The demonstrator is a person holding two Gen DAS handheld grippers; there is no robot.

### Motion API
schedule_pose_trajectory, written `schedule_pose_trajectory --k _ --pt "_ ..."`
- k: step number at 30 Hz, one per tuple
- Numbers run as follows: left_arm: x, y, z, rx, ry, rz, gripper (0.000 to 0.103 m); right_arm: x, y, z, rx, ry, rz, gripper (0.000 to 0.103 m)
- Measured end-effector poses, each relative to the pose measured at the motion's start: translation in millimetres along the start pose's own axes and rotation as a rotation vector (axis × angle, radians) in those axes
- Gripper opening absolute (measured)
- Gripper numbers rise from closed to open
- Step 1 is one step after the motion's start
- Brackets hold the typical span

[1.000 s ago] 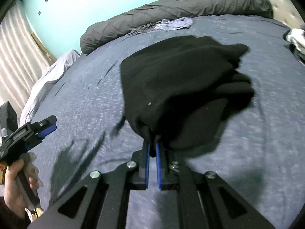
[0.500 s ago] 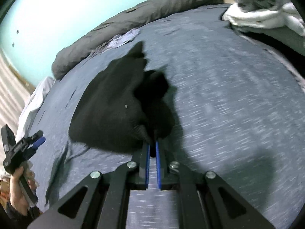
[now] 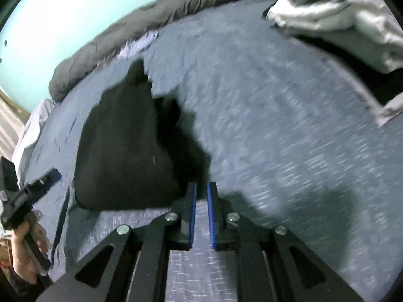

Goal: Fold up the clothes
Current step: 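Close the right gripper on the edge of the folded black sweater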

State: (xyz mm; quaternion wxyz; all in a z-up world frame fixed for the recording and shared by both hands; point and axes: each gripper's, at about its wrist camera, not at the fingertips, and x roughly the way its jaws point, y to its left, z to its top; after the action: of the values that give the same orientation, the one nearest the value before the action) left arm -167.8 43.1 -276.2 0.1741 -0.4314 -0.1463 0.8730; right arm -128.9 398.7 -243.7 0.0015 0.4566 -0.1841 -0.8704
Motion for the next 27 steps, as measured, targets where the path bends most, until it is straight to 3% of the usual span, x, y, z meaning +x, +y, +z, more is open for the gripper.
schedule_pose_trajectory --k 4,10,14,18,23,27 --pt "15 -15 1 0.032 0.014 0.006 0.063 -14 20 21 -0.057 -0.063 0.074 0.009" --pt "37 -35 1 0.077 0.036 0.016 0.063 21 77 31 -0.240 -0.040 0.154 0.009" --pt "49 -39 4 0.101 0.051 0.043 0.063 58 95 28 -0.333 0.027 0.100 0.009" --pt "59 -39 6 0.118 0.070 0.066 0.063 85 80 31 -0.308 0.052 0.055 0.006" --pt "71 -37 5 0.121 0.100 0.079 0.063 96 67 28 -0.290 0.050 0.026 0.005" --pt "70 -37 6 0.121 0.092 0.086 0.063 80 67 38 -0.274 0.007 -0.002 0.005"
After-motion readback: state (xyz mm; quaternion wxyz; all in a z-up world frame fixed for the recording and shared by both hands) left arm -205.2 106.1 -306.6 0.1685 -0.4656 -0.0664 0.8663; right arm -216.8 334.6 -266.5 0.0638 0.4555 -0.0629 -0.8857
